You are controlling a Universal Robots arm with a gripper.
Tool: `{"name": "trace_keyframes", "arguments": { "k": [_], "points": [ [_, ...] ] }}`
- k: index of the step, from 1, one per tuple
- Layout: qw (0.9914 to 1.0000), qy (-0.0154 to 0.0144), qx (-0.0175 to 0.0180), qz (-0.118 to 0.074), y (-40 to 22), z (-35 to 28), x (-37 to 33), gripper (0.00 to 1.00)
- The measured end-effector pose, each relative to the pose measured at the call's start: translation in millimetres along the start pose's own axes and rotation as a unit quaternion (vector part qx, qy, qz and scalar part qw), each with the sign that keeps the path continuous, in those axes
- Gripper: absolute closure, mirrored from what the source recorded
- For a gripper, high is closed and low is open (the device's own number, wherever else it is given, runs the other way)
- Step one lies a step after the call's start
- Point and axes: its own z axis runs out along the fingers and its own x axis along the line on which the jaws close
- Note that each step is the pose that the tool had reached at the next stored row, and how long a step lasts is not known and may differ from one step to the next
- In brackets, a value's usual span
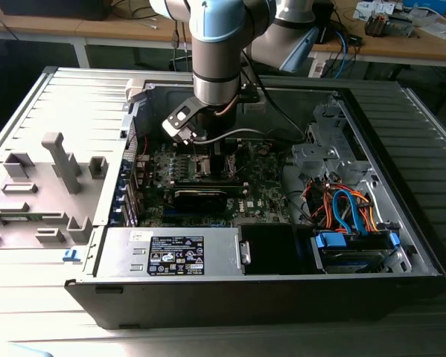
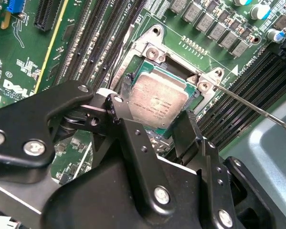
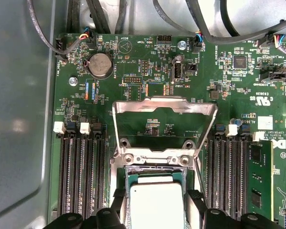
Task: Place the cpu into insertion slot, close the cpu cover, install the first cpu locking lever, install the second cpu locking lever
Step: 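Place the cpu into insertion slot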
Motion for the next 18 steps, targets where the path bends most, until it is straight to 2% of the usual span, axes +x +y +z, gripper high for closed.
{"name": "trace_keyframes", "arguments": {
  "k": [2,3,12,15,18],
  "points": [
    [1.0,-0.0001,0.0,0.0,0.0,0.0,0.0,0.4],
    [1.0,-0.0002,0.0001,0.0,0.0,-0.2,-0.1,0.47],
    [1.0,0.0,0.0,0.001,0.0,-0.1,0.0,0.47],
    [0.99999,0.0002,0.0001,0.004,0.1,-2.5,0.0,0.47],
    [0.99998,0.0023,0.0002,0.006,0.8,-4.1,-0.4,0.47]
  ]
}}
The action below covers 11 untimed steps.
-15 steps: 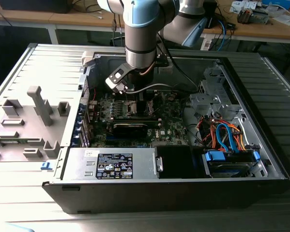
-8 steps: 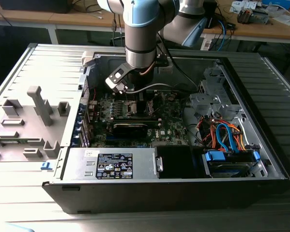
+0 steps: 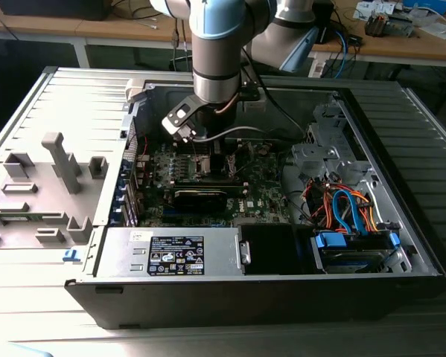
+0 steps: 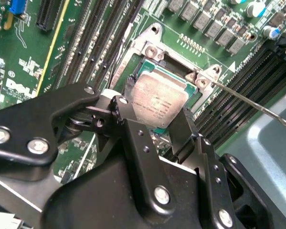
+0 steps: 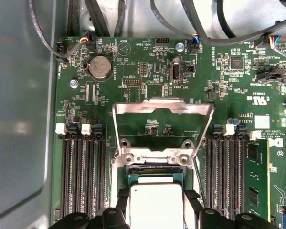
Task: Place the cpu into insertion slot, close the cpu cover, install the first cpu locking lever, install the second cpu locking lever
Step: 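Place the cpu into insertion slot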
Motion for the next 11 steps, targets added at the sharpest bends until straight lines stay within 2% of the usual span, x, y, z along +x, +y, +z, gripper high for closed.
{"name": "trace_keyframes", "arguments": {
  "k": [2,5,11],
  "points": [
    [1.0,0.0005,0.0008,0.0,1.4,0.1,-0.3,0.47],
    [0.99992,0.0,0.0016,0.012,2.0,1.2,-0.4,0.47],
    [0.99993,0.0,0.0015,0.012,2.4,2.6,-0.3,0.47]
  ]
}}
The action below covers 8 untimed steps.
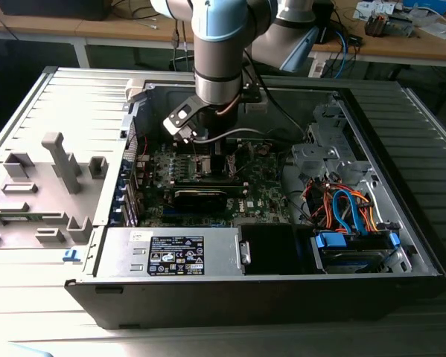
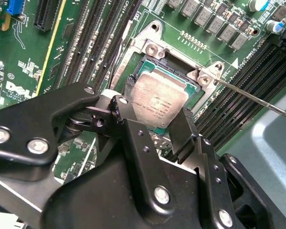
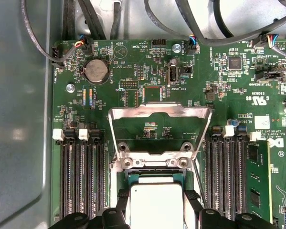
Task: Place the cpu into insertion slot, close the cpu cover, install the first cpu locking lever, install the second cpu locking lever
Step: 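Place the cpu into insertion slot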
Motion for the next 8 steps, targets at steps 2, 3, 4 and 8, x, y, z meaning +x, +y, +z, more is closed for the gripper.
{"name": "trace_keyframes", "arguments": {
  "k": [2,3,4,8],
  "points": [
    [1.0,-0.0001,0.0001,0.0,0.0,0.5,0.0,0.47],
    [1.0,-0.0002,0.0001,0.0,0.1,0.7,0.0,0.47],
    [1.0,-0.0002,0.0001,0.0,0.1,0.7,0.0,0.47],
    [1.0,0.0,0.0001,0.0,1.6,1.3,0.0,0.47]
  ]
}}
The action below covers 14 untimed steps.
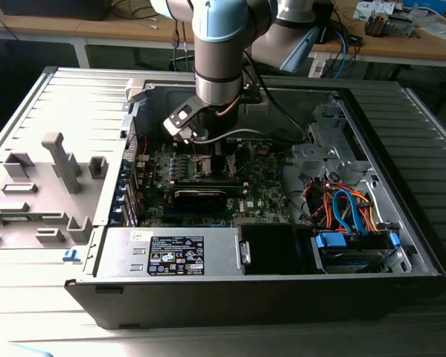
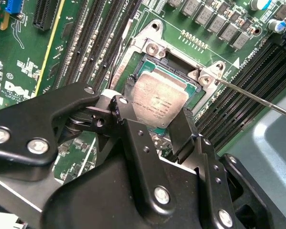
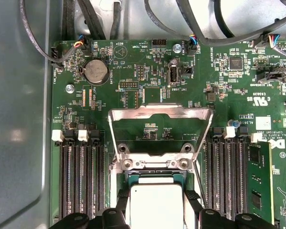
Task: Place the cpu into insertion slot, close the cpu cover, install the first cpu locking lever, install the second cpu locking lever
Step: 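Place the cpu into insertion slot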
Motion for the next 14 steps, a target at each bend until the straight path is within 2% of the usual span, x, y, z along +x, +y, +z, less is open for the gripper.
{"name": "trace_keyframes", "arguments": {
  "k": [9,10,11,14],
  "points": [
    [1.0,-0.0001,-0.0001,0.0,0.3,0.2,-0.1,0.45],
    [1.0,0.0,-0.0001,0.0,0.3,0.2,0.0,0.39],
    [1.0,-0.0001,0.0,0.0,0.3,0.2,0.0,0.39],
    [1.0,-0.0001,0.0,0.0,0.4,-3.4,-0.1,0.39]
  ]
}}
